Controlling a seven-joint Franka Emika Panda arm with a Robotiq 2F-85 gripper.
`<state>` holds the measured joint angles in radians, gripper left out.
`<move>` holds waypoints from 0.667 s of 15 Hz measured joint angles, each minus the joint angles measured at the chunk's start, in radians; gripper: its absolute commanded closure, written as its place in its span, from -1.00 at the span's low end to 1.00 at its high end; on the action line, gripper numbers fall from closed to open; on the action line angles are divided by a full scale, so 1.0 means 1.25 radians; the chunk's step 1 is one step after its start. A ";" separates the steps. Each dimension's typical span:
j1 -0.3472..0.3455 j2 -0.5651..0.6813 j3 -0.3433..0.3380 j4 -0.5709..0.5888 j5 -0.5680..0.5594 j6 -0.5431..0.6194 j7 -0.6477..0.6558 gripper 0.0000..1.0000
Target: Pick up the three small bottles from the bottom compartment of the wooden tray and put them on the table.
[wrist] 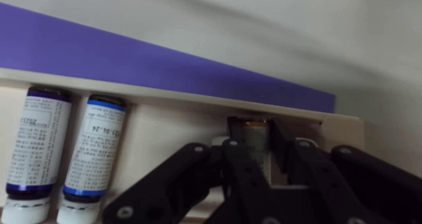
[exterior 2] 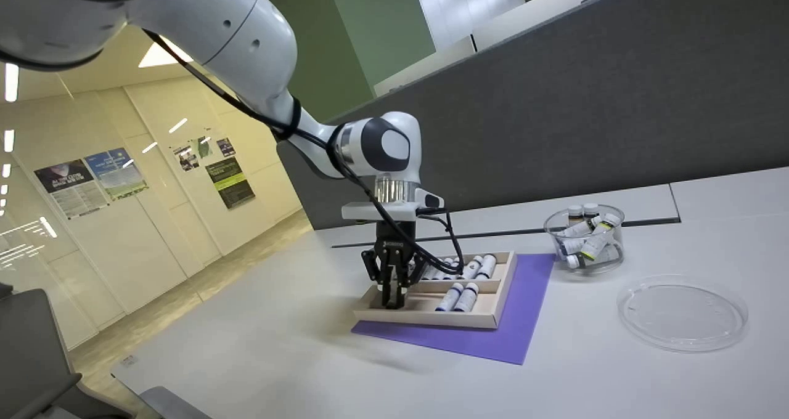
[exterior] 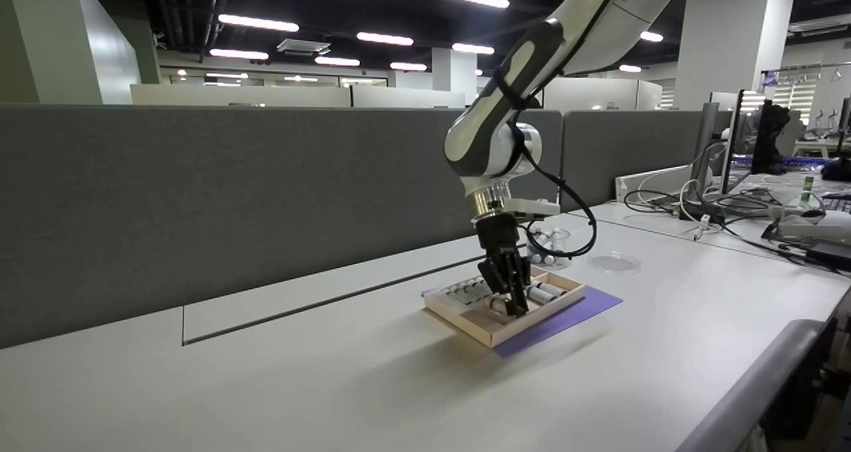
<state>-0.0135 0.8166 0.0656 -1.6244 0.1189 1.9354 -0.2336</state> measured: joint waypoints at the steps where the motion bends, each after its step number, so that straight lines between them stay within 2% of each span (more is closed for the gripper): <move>1: -0.002 -0.009 0.001 0.007 0.004 -0.009 0.000 0.90; 6: -0.025 -0.095 0.001 0.049 0.036 -0.114 0.002 0.90; 10: -0.067 -0.144 -0.044 0.081 0.036 -0.151 0.030 0.90</move>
<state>-0.0970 0.6370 0.0108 -1.5236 0.1636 1.7471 -0.1956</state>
